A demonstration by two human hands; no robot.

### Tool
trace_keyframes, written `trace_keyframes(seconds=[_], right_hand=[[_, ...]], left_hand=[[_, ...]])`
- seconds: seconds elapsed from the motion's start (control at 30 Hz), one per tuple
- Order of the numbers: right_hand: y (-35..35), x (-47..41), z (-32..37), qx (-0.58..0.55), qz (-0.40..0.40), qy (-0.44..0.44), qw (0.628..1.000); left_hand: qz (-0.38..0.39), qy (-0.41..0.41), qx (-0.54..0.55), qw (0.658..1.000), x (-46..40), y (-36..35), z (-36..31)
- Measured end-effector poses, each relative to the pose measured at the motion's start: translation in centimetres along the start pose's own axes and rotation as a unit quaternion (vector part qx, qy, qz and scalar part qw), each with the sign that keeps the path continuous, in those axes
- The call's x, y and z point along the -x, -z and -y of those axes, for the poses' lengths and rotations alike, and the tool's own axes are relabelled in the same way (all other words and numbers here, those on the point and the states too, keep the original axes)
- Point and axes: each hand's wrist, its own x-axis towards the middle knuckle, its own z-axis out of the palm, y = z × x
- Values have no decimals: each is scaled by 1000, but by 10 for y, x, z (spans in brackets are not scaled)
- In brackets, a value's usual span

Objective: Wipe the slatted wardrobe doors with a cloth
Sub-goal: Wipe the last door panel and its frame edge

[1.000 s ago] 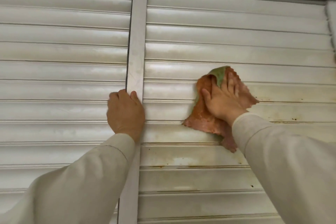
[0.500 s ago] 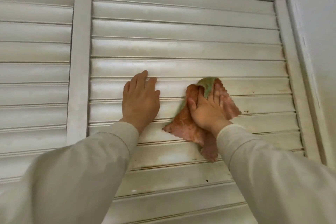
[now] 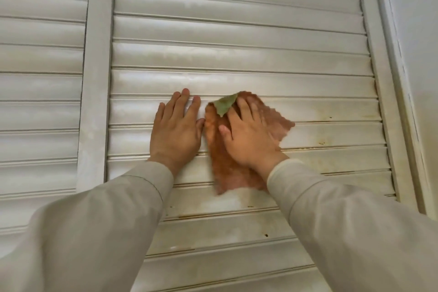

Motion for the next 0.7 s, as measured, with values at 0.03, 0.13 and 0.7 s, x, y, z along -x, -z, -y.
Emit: trace_keyframes(seconds=[0.03,0.13,0.7], right_hand=[[0,-5,1,-7,-24,1,1000],[1,-13,-16,-15,-79,-1,997],[25,14,-177,-7,-114,-151,982]], left_hand=[[-4,0,5,1000,0,0,0],[-29,-10,-1,1000,0,1,1],[-37,-119,40,991,-61,-29,-135]])
